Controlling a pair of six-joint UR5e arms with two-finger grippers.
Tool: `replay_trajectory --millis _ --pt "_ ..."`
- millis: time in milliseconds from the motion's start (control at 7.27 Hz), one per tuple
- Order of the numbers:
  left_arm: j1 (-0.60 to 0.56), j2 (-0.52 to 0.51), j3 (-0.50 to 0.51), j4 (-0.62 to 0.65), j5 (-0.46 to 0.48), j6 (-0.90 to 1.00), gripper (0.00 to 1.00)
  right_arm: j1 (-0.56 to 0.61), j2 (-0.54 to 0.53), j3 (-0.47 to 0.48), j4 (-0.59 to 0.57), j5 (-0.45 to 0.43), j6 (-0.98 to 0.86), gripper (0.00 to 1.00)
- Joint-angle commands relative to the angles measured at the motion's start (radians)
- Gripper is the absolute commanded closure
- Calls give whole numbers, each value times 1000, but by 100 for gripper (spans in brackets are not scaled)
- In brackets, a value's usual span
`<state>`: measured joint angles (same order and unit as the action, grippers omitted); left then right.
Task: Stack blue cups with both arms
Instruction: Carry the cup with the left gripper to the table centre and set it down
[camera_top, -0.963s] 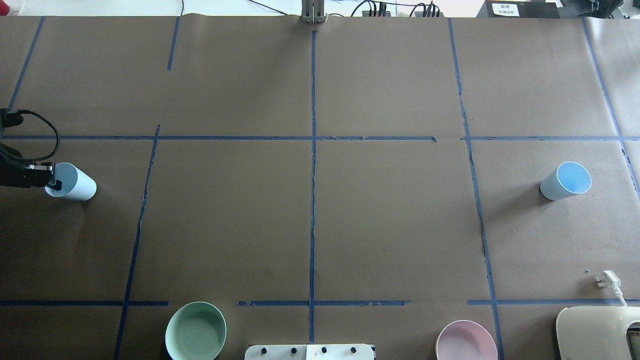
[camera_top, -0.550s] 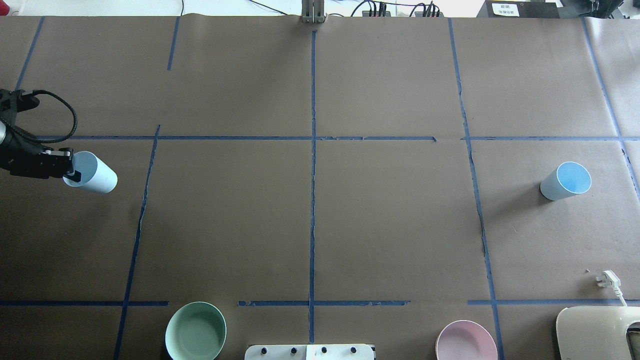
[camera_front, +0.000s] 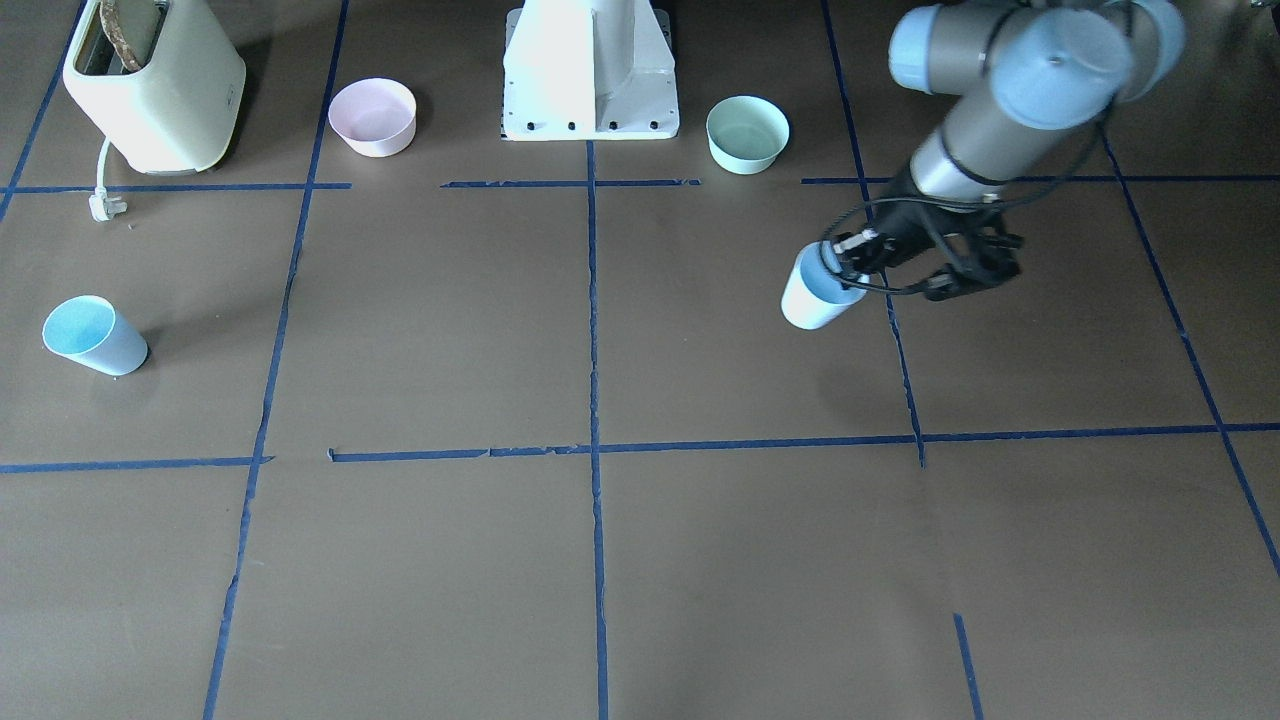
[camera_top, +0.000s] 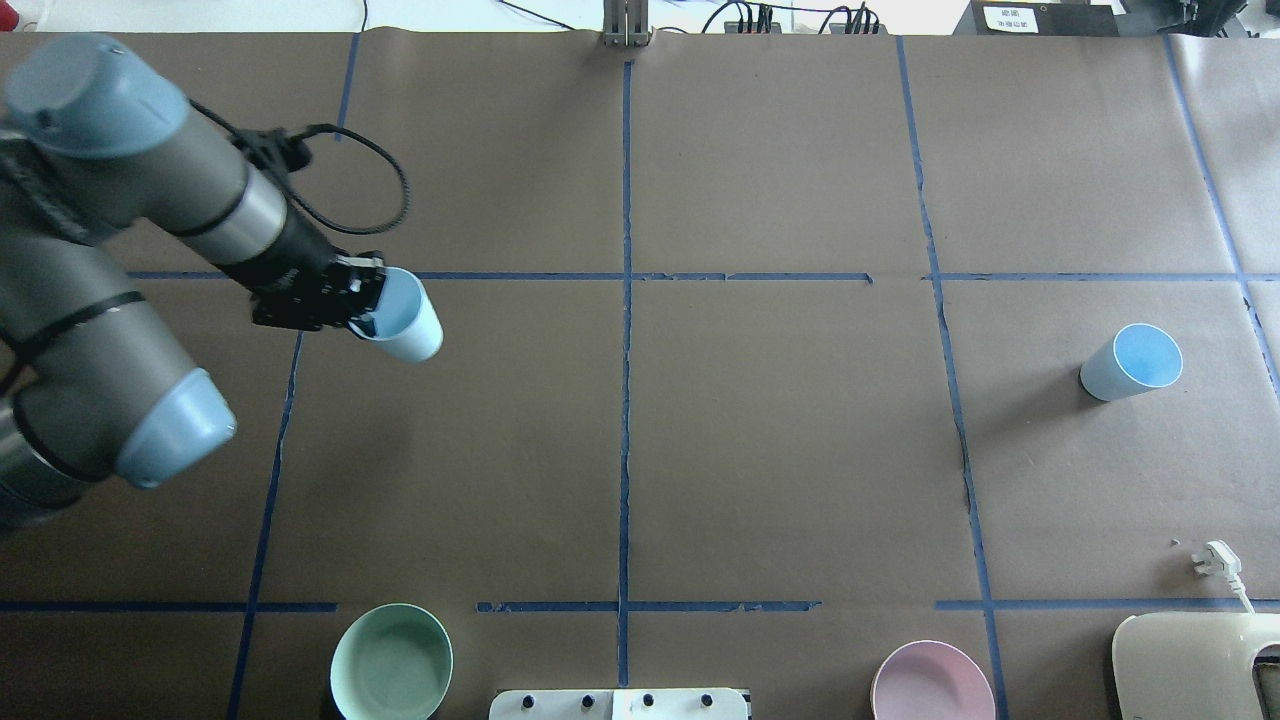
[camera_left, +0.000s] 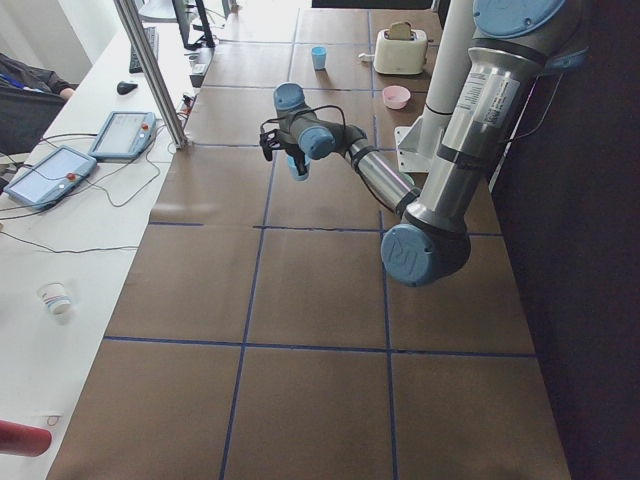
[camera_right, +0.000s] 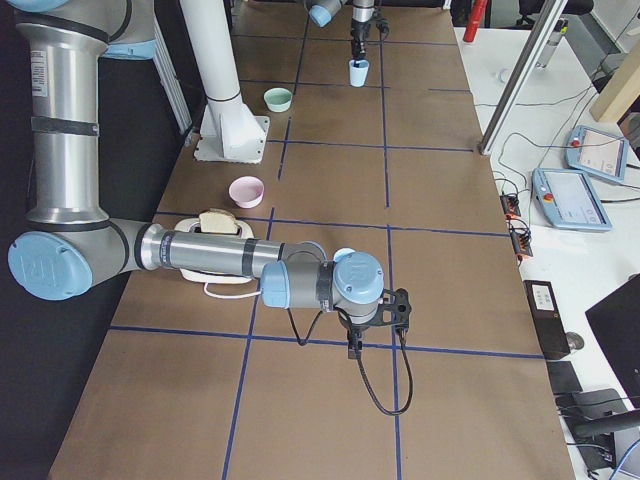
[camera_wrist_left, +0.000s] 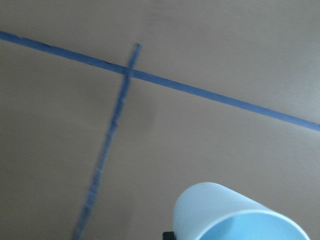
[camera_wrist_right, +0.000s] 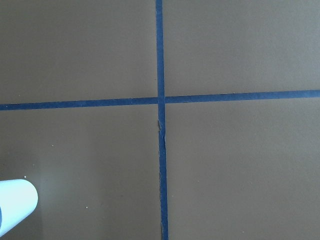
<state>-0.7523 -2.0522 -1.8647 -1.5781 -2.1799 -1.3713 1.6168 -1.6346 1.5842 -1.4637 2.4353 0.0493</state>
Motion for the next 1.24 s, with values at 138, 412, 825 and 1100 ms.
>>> replay_trajectory --millis 138,412,825,1100 --pt "195 -335 239 63 188 -184 100 0 1 2 0 -1 3 0" --pt "208 -351 347 -52 195 -209 100 0 -1 2 0 -1 3 0" --pt "209 -352 380 -82 193 -206 98 0 -7 8 0 -1 3 0" --pt "226 -347 380 -83 195 -203 90 0 -5 8 0 -2 1 0"
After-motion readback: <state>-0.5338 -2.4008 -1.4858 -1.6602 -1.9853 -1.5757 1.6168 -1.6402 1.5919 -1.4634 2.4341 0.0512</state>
